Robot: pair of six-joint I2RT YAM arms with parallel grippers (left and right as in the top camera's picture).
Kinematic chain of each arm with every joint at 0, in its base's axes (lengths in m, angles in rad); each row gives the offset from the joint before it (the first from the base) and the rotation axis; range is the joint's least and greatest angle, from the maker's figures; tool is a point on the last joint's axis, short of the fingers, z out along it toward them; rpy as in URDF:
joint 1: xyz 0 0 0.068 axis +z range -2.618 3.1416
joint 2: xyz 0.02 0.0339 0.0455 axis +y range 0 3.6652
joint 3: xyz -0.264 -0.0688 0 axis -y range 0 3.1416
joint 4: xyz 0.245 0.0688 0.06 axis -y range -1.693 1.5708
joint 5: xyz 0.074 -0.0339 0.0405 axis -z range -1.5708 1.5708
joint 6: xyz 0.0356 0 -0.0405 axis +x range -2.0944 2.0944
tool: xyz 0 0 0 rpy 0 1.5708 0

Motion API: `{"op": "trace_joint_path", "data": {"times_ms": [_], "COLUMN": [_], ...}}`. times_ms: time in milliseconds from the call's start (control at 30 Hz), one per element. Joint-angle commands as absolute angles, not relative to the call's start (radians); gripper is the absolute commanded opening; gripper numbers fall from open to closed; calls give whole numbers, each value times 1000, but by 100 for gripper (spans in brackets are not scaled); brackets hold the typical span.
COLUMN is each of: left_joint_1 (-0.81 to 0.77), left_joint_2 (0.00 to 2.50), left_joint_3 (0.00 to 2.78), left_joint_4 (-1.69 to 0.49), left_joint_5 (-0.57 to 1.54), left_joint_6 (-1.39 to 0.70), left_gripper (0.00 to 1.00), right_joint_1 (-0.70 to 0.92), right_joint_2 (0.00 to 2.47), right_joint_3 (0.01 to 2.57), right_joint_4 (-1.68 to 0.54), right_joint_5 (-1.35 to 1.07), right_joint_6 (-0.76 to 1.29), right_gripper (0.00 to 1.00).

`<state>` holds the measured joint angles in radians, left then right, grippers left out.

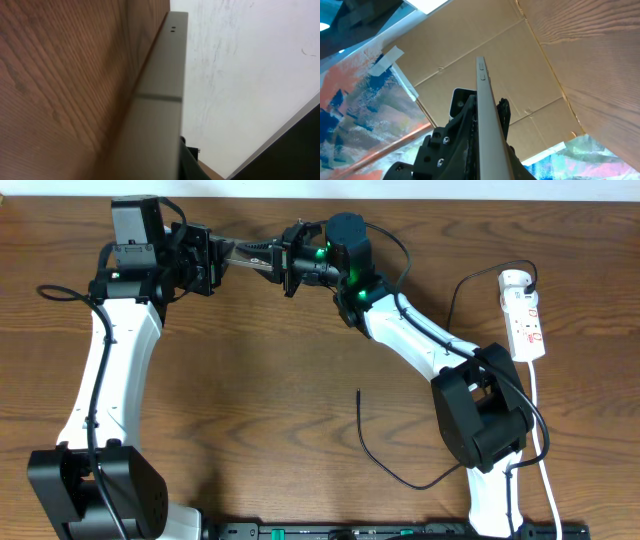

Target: Plug charger to phone and switch on socket

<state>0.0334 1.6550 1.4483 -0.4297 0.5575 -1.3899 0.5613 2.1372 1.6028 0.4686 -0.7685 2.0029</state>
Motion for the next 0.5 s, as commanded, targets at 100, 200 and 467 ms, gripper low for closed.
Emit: {"op": "trace_joint_path", "data": {"times_ms": [100,200,467], "left_joint_1": [25,25,25], "left_joint_2": [1654,1654,1654], "left_joint_3": [1457,1457,1457], "left_joint_4": [-425,-425,-425], "left_joint_5": [568,567,567], "left_joint_6": [-1415,-1411,-1411], "left_gripper": [8,8,8], "right_joint_1": [615,615,615], "right_joint_2": [2123,2123,2123], "right_joint_3": [1622,1622,1622], "right_joint_4": [480,480,480], "right_joint_5": [-845,-845,-844], "right_joint_6": [1882,1876,1870], "right_gripper": [24,32,44]}}
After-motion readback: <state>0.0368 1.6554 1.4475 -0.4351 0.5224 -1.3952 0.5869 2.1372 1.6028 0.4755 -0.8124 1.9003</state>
